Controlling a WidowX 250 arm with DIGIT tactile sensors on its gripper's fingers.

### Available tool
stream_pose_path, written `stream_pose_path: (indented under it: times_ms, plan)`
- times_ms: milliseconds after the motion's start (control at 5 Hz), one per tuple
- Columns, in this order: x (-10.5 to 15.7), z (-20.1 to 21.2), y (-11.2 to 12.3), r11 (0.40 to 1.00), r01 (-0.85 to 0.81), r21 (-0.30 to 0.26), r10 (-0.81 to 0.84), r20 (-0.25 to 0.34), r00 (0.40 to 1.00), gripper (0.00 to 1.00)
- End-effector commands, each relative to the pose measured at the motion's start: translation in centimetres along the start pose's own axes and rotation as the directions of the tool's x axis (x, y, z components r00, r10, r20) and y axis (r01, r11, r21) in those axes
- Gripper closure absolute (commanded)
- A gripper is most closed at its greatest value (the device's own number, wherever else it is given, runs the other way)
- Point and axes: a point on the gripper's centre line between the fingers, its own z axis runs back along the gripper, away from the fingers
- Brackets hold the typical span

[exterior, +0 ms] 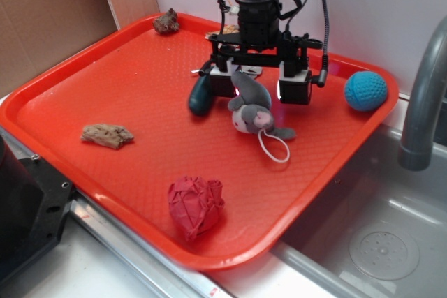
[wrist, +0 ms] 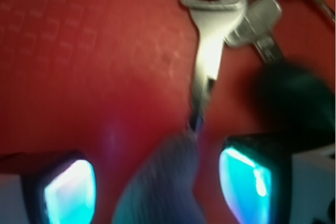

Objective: Grab the gray animal.

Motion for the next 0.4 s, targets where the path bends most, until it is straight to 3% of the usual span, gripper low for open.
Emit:
stream_pose_path:
  times_ms: [0,200]
  plan:
    - [-5.4,2.3,3.6,0.998,0.059,-0.022,-0.058,0.025,0.998,0.0]
    - [-8.7,2.7,5.6,0.995,0.073,-0.07,-0.072,0.026,0.997,0.0]
